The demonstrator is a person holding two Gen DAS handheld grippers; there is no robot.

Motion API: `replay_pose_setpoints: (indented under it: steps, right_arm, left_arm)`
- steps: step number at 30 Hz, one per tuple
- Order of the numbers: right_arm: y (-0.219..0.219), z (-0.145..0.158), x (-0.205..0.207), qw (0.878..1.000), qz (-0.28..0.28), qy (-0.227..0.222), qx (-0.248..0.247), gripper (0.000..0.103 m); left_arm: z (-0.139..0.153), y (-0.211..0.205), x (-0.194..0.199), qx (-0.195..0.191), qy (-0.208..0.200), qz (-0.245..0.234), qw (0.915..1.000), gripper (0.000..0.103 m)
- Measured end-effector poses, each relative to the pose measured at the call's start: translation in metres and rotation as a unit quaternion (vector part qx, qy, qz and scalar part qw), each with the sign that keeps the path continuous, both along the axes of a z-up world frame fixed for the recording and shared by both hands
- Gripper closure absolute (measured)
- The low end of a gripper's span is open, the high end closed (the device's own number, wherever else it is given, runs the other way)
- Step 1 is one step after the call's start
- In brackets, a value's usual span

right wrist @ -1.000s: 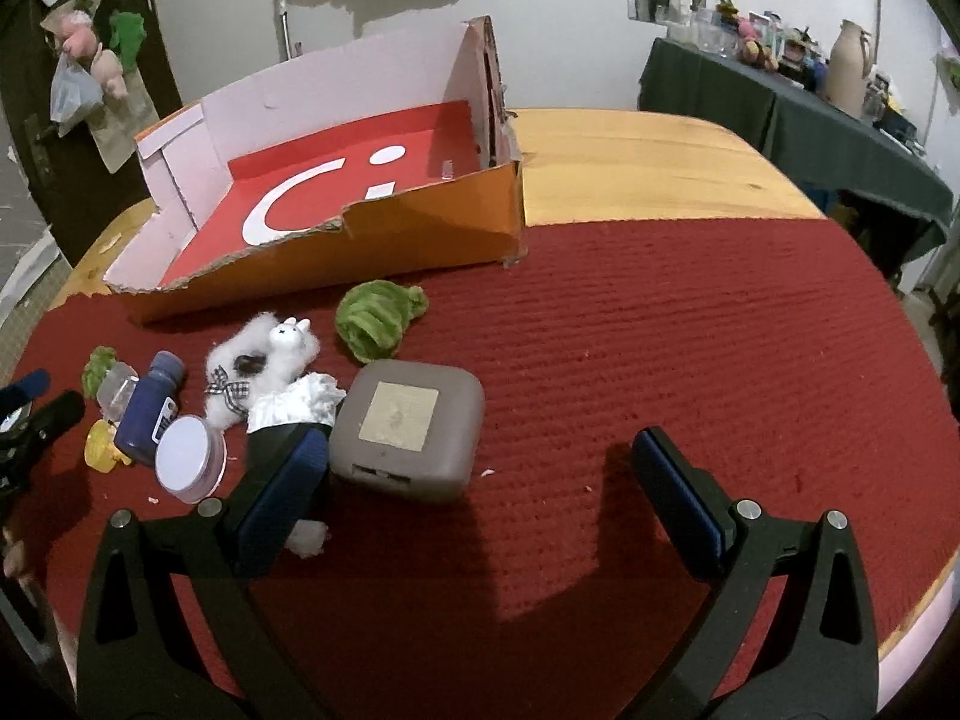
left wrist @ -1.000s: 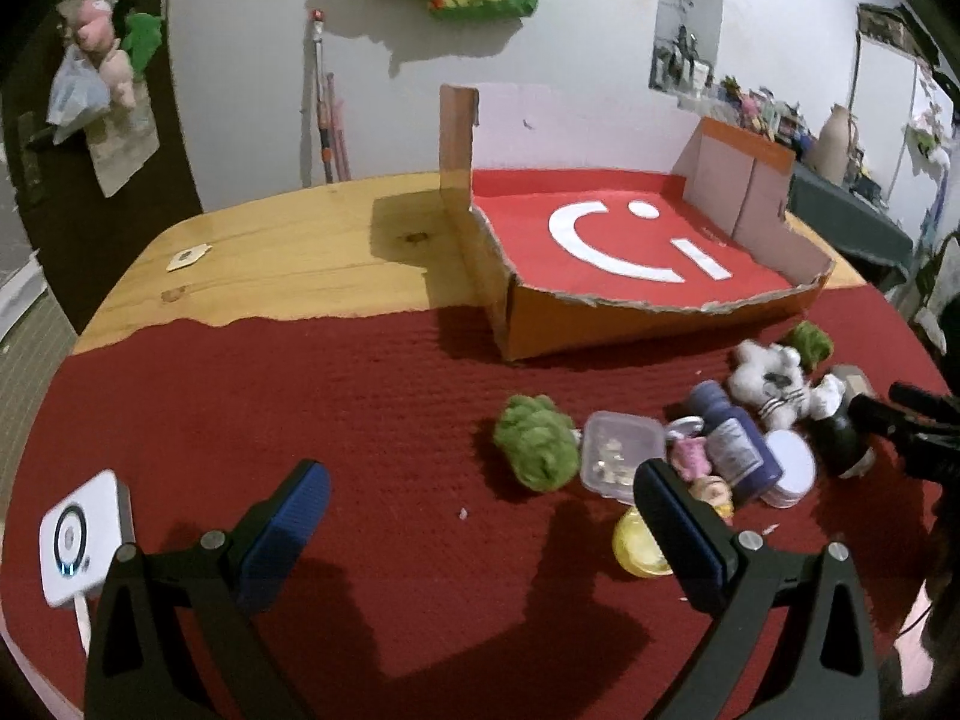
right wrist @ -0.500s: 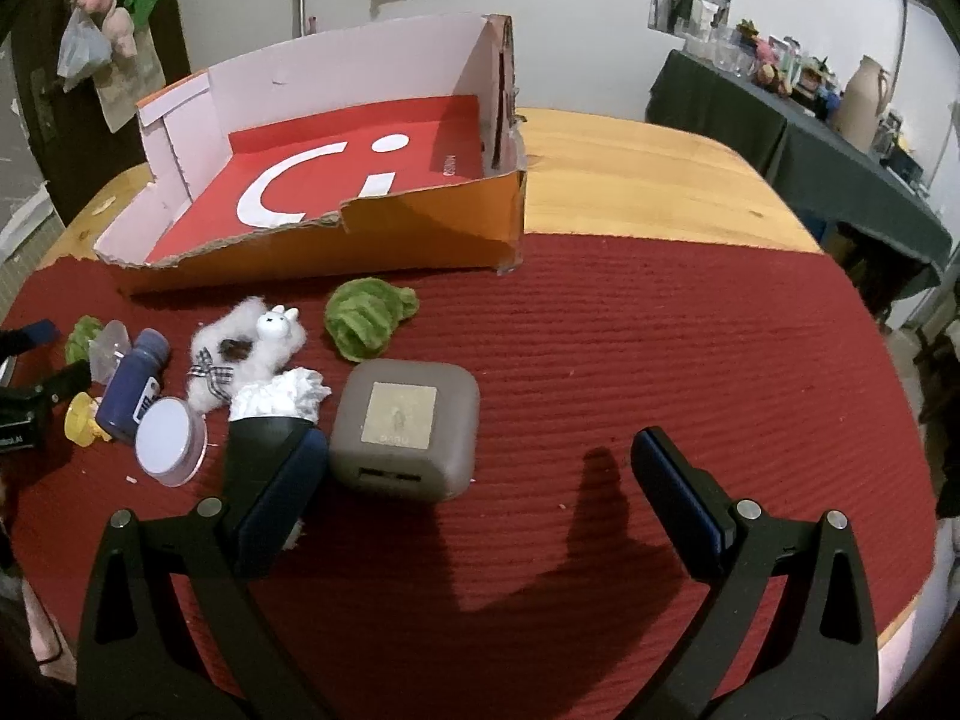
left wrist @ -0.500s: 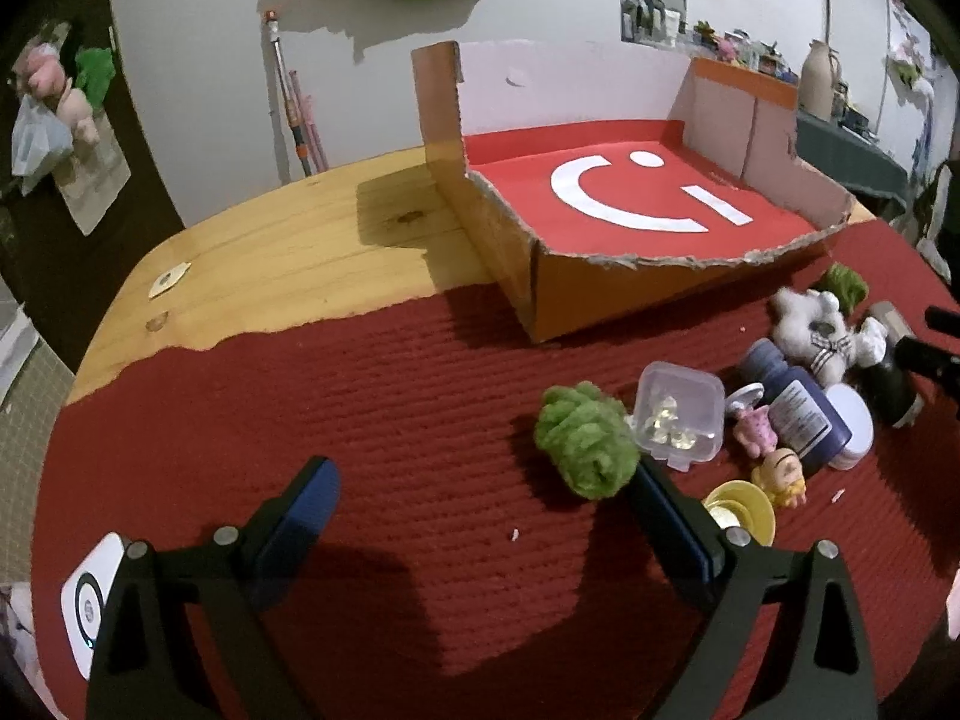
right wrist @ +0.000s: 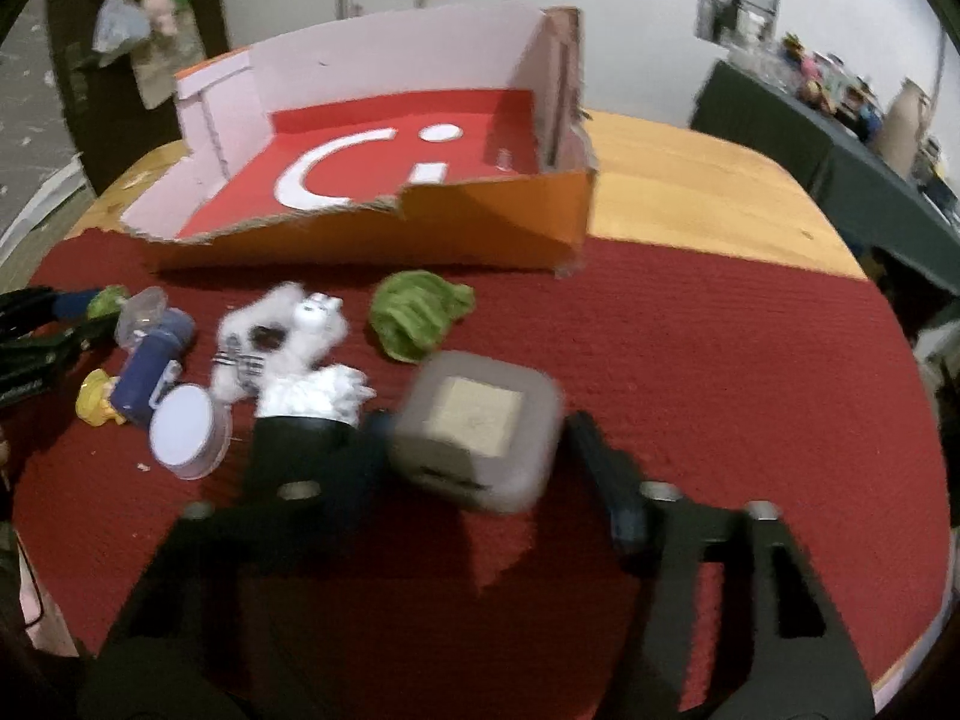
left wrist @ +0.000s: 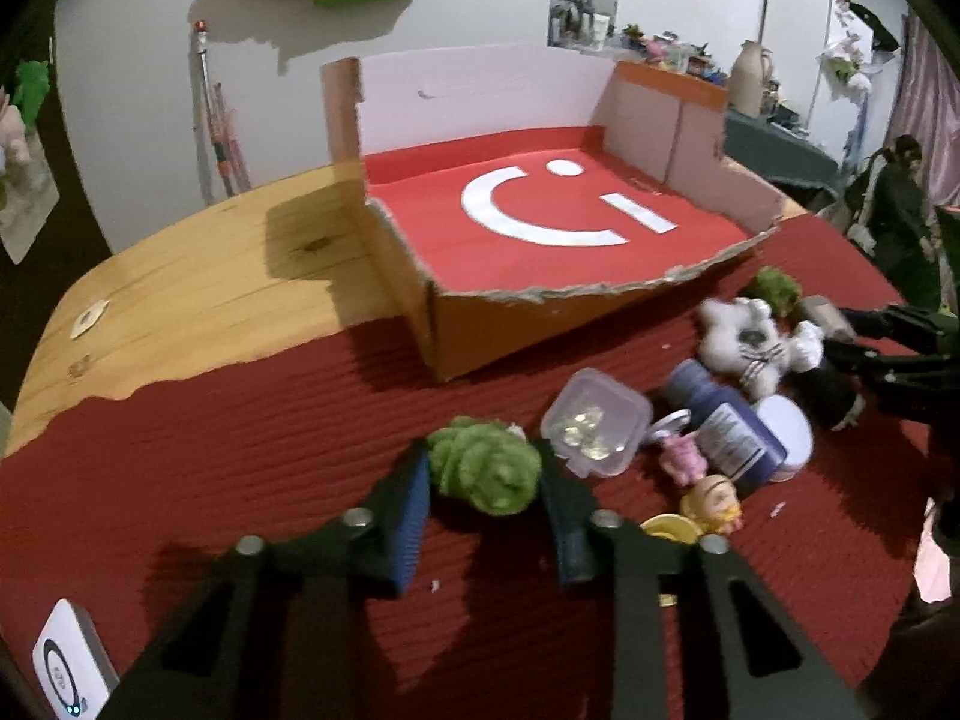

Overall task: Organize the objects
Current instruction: 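Grasp the green yarn ball with the left tool while the right tool grasps the grey case, then carry both held items into the red box and open both tools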

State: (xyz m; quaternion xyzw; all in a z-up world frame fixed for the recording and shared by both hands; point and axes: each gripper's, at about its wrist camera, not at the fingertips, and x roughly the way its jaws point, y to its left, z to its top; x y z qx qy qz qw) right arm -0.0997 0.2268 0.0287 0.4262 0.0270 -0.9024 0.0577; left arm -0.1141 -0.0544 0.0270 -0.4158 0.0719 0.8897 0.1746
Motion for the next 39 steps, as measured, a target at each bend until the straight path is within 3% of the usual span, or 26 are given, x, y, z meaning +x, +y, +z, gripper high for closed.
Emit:
replay_pose_setpoints:
  steps: [25,34,39]
  right_arm:
    - [-0.002,0.054,0.006,0.997,0.034,0.071,-0.022,0.049]
    - [-0.004,0.085,-0.041,0.996,0.056,0.072,-0.019,0.049]
    - [-0.009,0.076,-0.078,0.997,0.072,0.037,0.005,0.049]
  left_arm:
    - [0.053,0.013,0.029,0.04,0.068,0.014,0.9968,0.071]
    - [0.079,0.037,-0.001,0.005,0.081,0.007,0.9967,0.071]
    - [0.075,0.05,-0.032,-0.014,0.049,-0.016,0.9986,0.071]
